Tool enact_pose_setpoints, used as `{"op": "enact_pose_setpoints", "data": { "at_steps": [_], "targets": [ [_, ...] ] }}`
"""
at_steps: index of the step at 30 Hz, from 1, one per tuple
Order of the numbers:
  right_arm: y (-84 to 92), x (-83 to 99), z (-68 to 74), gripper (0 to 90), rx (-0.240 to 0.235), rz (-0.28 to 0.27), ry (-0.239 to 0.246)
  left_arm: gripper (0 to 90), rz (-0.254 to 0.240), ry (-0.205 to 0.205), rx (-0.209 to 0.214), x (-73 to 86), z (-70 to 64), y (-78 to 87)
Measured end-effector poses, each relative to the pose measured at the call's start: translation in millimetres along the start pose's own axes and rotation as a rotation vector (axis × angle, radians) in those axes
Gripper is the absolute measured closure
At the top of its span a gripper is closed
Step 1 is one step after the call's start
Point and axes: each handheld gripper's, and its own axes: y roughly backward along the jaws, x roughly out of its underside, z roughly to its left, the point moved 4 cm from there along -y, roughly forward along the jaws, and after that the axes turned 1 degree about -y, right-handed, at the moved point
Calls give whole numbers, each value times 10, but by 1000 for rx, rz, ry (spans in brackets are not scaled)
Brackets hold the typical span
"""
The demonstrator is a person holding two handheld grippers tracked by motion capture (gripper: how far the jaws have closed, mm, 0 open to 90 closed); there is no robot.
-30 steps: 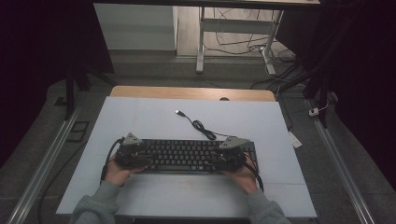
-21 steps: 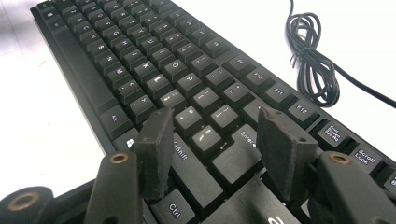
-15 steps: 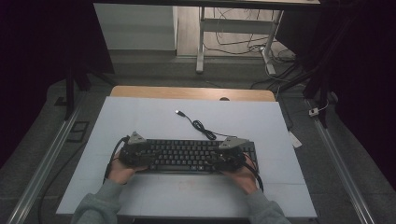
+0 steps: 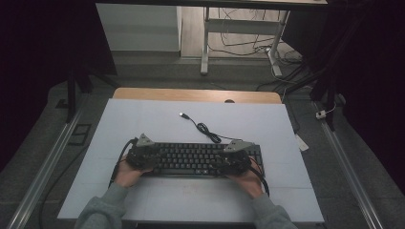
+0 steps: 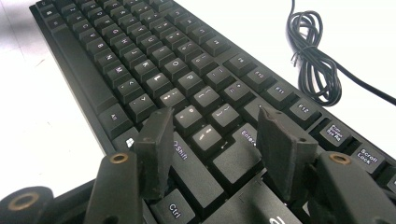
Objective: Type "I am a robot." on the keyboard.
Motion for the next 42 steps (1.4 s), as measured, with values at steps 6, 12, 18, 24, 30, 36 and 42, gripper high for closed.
{"op": "enact_pose_setpoints", "data": {
  "at_steps": [6,12,18,24,30,36,42],
  "targets": [
    [-2,0,1,467,-1,-2,-1,854,8,-7,10,-16,-15,-61],
    [-5,0,4,467,-3,-1,2,892,27,-14,20,-40,-41,-152],
    [-3,0,2,467,-2,-2,1,892,42,-27,21,-45,-82,-212],
    [-2,-1,4,466,-2,-1,2,893,55,-35,10,-35,-100,-253],
    [0,-1,3,467,-3,-3,1,892,57,-26,0,-30,-95,-282],
    [3,-3,5,467,-2,-3,2,893,61,-28,2,-21,-100,-310],
    [14,-13,3,467,-1,-11,4,893,4,-26,9,-79,-114,-192]
  ]
}}
